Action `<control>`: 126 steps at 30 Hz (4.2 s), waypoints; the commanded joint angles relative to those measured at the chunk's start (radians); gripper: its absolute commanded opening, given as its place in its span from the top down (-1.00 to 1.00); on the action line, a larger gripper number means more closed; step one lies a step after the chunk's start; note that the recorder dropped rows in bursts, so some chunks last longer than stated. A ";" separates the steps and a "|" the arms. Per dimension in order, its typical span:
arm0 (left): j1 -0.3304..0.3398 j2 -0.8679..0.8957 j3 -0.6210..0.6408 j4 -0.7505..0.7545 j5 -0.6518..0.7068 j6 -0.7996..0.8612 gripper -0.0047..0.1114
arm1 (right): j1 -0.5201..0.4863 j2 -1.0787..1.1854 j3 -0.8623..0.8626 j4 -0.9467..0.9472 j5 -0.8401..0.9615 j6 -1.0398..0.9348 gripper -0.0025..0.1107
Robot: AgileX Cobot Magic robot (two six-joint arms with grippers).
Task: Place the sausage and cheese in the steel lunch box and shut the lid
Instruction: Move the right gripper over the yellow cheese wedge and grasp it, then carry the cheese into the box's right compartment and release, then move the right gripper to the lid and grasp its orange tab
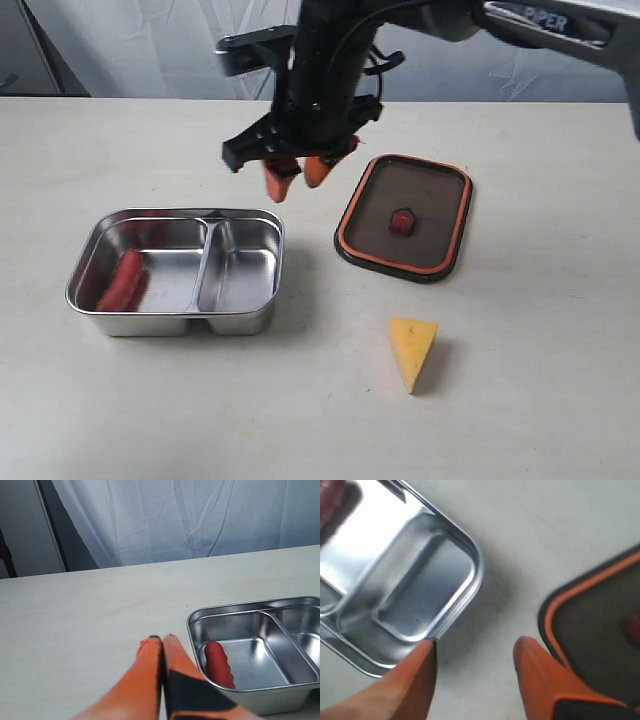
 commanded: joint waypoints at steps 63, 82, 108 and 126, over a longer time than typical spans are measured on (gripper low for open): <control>0.000 -0.006 0.004 -0.001 0.001 0.000 0.91 | 0.056 -0.195 0.846 -0.185 -0.402 0.672 0.14; 0.000 -0.006 0.004 -0.001 0.001 0.000 0.91 | 0.056 -0.329 0.650 -0.202 -0.663 0.599 0.97; 0.000 -0.006 0.004 -0.001 0.001 0.000 0.91 | 0.056 -0.033 0.323 0.239 -0.424 0.066 0.18; 0.000 -0.006 0.004 -0.001 0.001 0.000 0.91 | -0.130 -0.096 0.323 -0.037 -0.188 0.313 0.14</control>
